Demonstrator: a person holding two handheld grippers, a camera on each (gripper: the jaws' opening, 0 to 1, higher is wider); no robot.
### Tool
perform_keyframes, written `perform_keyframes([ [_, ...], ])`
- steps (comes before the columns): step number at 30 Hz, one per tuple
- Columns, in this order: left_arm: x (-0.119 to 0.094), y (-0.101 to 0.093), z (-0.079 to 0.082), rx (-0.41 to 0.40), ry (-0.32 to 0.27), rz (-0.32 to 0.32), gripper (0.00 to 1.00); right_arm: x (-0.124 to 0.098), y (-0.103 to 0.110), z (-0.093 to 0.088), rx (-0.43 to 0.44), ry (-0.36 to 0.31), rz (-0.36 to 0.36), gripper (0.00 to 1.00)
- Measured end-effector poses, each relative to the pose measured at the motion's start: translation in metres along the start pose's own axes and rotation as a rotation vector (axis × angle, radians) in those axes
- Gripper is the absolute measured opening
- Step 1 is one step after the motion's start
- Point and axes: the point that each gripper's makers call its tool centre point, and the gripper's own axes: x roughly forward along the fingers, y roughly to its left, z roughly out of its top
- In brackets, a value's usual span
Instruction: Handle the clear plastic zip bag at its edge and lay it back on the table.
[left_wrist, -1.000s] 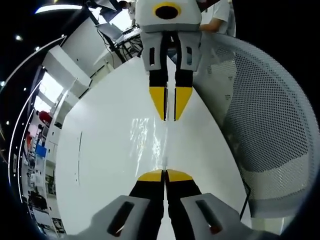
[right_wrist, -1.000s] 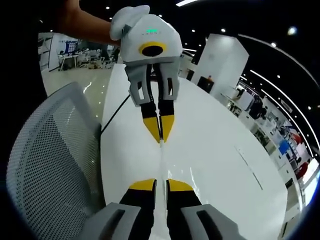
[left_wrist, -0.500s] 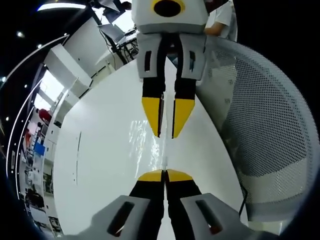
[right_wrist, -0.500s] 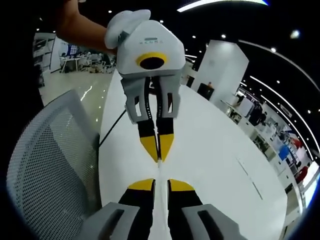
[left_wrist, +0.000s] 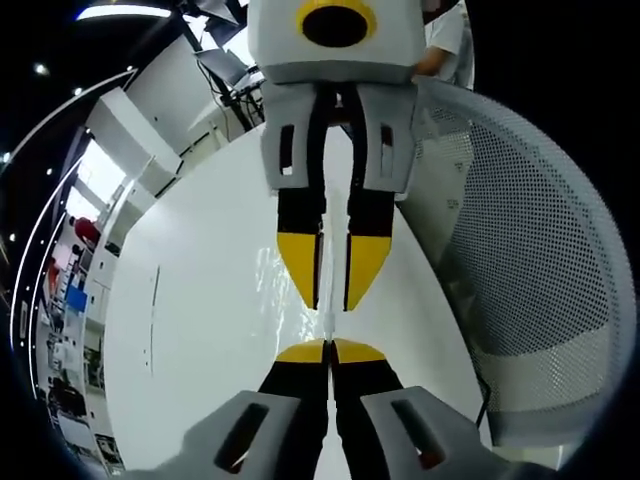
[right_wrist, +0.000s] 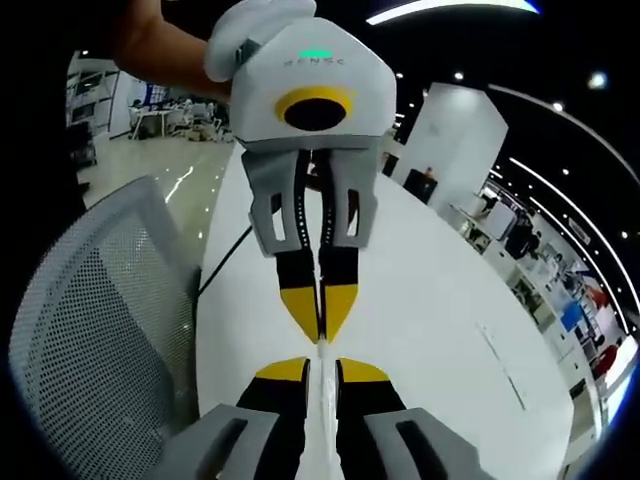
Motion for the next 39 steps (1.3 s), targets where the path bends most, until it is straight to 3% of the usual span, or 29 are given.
perform_keyframes([
  [25, 0.0035, -0.0014, 0.0081, -0.003, -0.011, -0.019, 0.00, 0.0092, 0.0005, -0.0015, -0.044, 0.027, 0.024, 0.00],
  [39, 0.0035, -0.0027, 0.0065, -0.030, -0.014, -0.016, 0.00, 0.0102, 0.0023, -0.0024, -0.021, 0.042, 0.039, 0.00],
])
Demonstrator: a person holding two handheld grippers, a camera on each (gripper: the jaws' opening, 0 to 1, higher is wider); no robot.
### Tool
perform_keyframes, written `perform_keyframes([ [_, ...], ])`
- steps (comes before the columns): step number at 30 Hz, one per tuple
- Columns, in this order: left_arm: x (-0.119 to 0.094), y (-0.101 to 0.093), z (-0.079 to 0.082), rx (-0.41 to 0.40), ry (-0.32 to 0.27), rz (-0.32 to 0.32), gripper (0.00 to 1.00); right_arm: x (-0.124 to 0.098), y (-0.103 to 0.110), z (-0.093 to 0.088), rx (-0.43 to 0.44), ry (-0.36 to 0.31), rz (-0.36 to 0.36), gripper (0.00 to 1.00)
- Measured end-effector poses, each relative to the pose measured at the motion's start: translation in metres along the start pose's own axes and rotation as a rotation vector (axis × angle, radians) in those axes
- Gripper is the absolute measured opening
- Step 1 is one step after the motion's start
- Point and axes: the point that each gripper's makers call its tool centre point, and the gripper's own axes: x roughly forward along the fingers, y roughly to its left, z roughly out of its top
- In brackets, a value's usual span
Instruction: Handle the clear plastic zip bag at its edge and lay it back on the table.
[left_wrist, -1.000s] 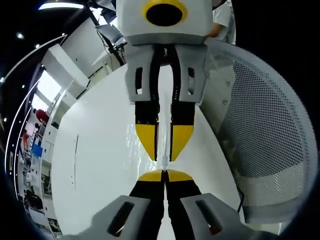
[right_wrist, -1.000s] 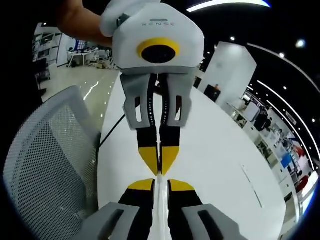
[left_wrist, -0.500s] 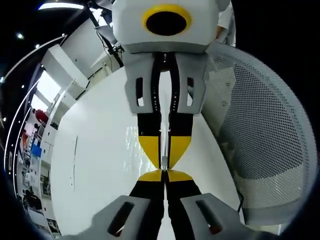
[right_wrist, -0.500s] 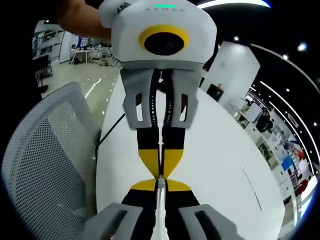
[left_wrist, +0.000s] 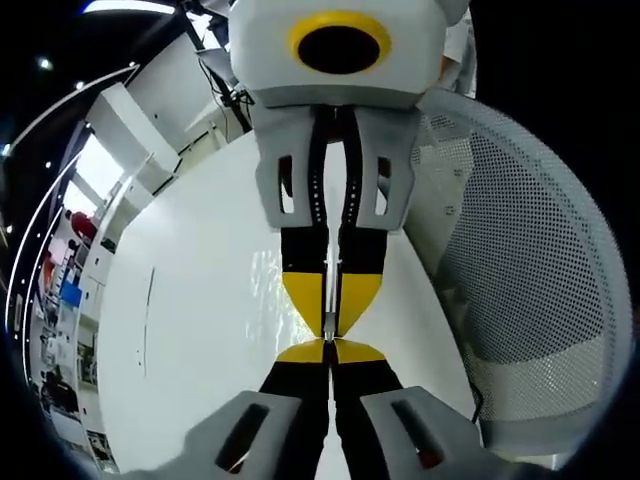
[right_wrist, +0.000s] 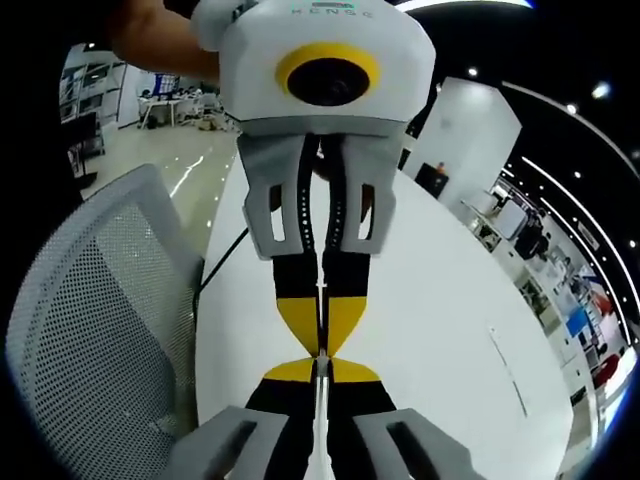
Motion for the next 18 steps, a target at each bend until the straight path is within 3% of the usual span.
perform_keyframes([
  [18, -0.0012, -0.0023, -0.0007, -0.019, 0.002, -0.006, 0.00, -0.0019, 0.0010, -0.0020, -0.009, 0.001, 0.002, 0.00],
])
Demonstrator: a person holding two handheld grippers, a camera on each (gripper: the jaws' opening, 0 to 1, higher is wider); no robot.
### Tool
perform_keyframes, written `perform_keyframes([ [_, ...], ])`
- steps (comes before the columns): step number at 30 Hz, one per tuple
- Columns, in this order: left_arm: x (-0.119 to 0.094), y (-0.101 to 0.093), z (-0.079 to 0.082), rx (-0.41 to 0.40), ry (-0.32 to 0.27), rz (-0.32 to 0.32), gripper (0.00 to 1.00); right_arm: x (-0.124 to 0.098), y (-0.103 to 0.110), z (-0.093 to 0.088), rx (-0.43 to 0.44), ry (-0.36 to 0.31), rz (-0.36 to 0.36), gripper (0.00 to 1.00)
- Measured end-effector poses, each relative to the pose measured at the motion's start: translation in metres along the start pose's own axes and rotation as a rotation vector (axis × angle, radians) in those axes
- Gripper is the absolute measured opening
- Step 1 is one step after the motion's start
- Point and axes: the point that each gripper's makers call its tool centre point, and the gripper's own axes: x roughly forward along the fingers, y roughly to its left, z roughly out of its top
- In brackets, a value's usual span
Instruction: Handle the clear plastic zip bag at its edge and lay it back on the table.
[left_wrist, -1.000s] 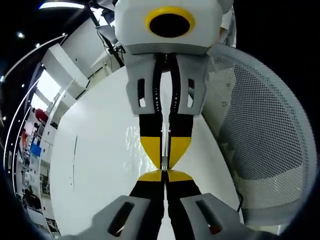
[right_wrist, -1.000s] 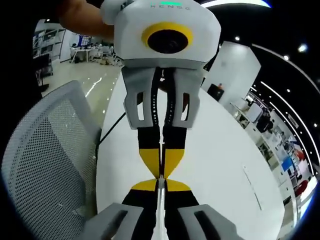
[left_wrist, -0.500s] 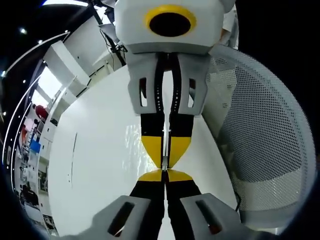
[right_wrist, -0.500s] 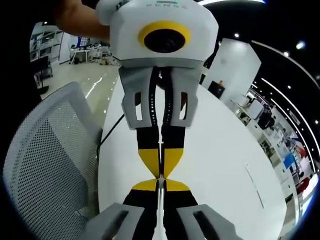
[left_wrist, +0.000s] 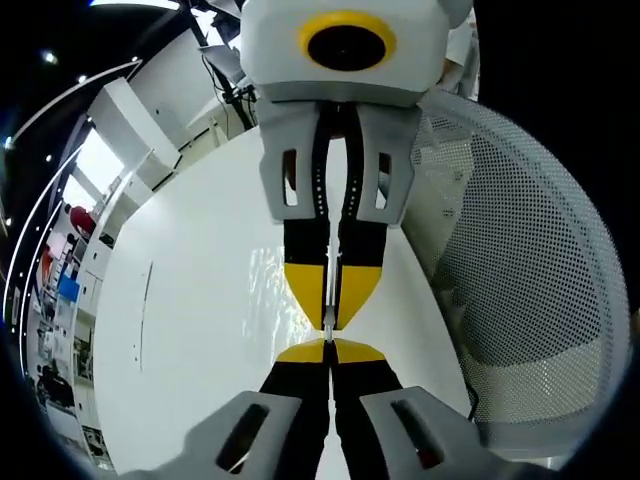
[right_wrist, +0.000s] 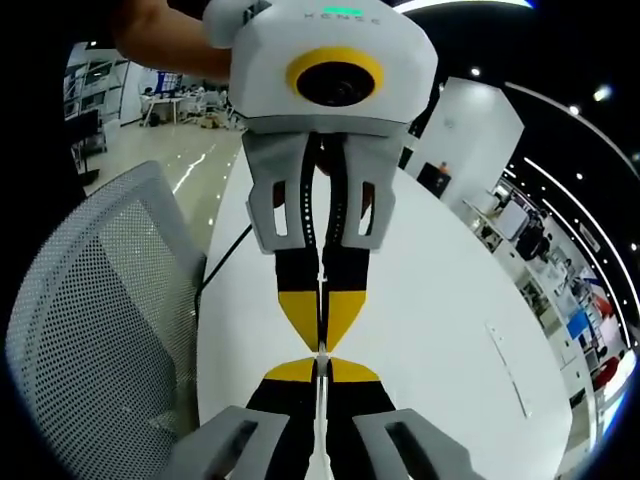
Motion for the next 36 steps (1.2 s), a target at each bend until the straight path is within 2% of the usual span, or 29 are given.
perform_keyframes([
  [36, -0.0061, 0.0027, -0.0064, -0.017, -0.001, 0.009, 0.00, -0.0024, -0.0027, 0.0005, 0.005, -0.007, -0.003, 0.00],
])
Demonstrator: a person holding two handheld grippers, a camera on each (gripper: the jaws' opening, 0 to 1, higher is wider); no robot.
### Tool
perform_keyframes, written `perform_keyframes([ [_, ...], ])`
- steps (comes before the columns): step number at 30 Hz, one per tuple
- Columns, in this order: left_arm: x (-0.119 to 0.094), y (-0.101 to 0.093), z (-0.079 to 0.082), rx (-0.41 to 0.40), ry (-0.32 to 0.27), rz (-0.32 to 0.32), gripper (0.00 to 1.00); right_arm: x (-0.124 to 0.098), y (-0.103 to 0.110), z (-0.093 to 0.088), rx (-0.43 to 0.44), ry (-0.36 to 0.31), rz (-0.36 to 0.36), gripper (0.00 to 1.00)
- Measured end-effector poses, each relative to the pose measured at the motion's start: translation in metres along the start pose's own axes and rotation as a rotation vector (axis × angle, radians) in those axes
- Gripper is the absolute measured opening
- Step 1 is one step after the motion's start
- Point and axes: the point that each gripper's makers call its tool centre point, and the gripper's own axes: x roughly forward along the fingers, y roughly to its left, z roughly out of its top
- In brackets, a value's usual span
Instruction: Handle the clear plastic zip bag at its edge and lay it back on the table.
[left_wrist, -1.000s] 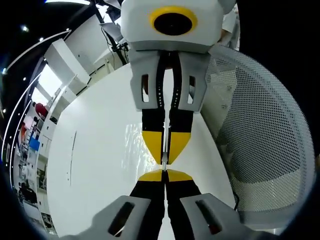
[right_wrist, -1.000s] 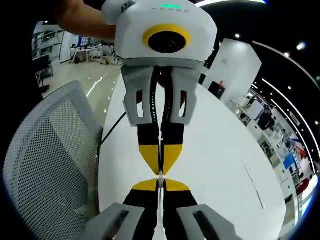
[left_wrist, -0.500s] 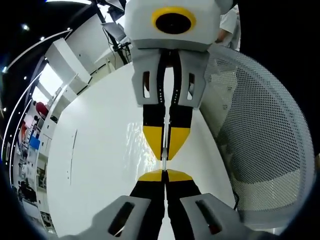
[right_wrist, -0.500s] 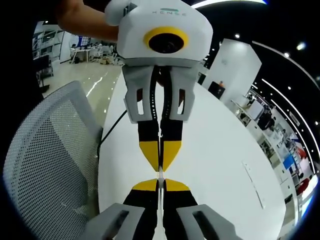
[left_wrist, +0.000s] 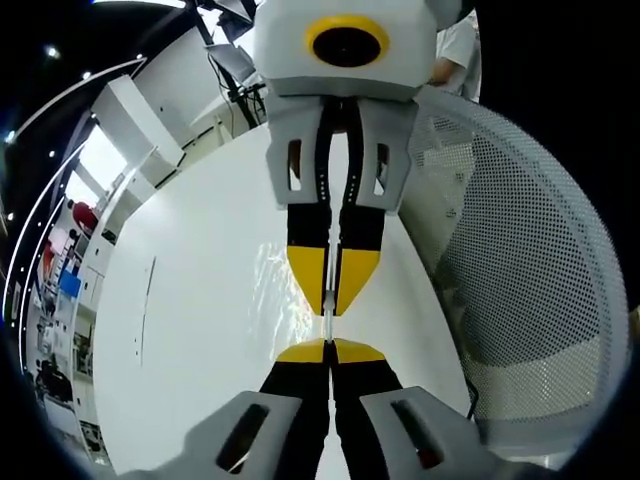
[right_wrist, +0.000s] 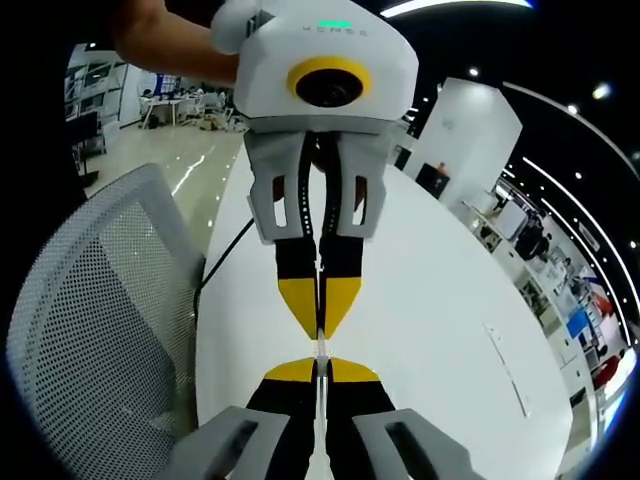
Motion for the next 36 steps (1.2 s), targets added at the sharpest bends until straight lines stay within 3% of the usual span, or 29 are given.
perform_keyframes([
  [36, -0.0010, 0.0001, -0.0022, -0.012, 0.005, 0.005, 0.00, -0.0023, 0.0003, -0.0022, 0.014, -0.003, -0.007, 0.00],
])
